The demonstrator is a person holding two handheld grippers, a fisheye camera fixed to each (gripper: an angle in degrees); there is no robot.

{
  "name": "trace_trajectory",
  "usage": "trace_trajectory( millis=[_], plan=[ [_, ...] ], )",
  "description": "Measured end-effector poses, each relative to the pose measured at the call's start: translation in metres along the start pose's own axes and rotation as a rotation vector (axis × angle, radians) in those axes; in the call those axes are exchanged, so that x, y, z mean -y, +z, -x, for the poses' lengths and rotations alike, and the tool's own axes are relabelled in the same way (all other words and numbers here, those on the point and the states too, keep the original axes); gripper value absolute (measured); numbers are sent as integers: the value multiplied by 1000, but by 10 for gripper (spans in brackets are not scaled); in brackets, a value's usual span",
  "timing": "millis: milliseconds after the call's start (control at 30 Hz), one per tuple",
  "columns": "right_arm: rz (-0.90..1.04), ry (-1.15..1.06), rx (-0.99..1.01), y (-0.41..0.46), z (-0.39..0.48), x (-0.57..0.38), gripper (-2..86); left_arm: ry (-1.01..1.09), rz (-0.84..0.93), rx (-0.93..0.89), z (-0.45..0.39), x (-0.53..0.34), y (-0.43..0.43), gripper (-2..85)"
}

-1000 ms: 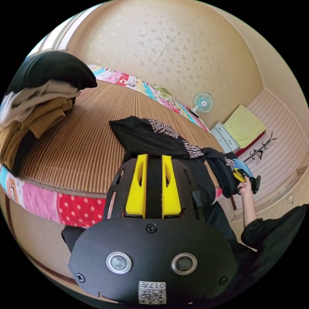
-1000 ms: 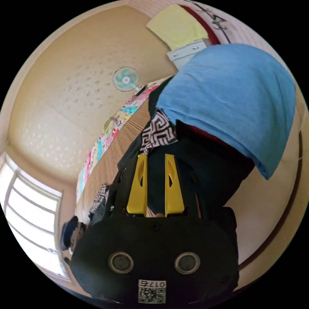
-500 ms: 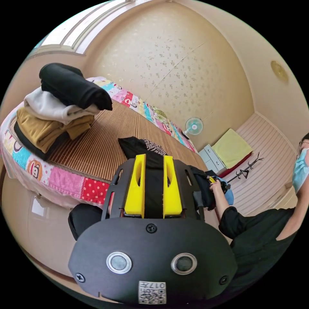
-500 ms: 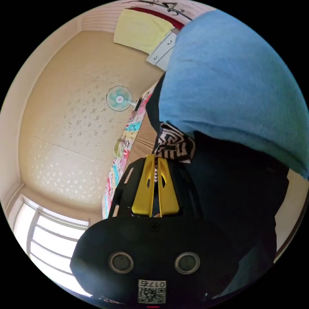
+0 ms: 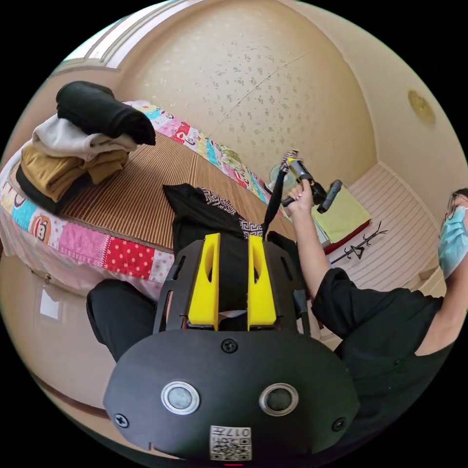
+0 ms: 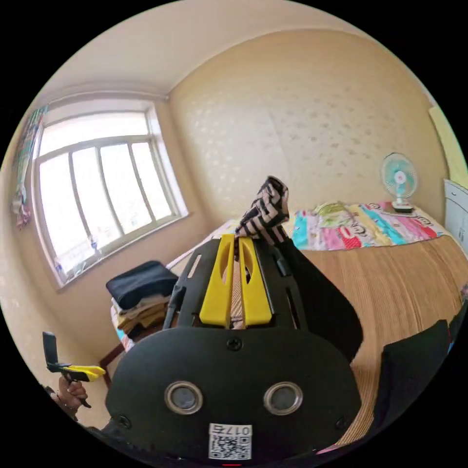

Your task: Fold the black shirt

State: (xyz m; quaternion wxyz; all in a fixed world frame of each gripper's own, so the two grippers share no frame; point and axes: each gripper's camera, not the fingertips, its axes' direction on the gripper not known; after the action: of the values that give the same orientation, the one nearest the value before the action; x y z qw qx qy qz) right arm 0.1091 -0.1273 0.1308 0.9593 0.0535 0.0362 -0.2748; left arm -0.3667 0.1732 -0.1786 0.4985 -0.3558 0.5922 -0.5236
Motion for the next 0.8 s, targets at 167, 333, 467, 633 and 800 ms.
trace_trajectory(
  millis=[167,333,467,633,800],
  plan=[
    [591,-76,-7,184,73,-133,25,-80,-3,-16,11,-23,-6,93],
    [627,-200,17,193,108,-186,38,-96,8,66,20,-35,-17,95],
    [591,-221,100,169,94,-171,44,-112,22,67,30,-32,-2,96],
    [653,-136,-75,127,34,-188,46,12,107,126,23,7,75,76],
    [571,-8,-397,57,-13,-239,37,110,168,127,13,61,148,104]
  ],
)
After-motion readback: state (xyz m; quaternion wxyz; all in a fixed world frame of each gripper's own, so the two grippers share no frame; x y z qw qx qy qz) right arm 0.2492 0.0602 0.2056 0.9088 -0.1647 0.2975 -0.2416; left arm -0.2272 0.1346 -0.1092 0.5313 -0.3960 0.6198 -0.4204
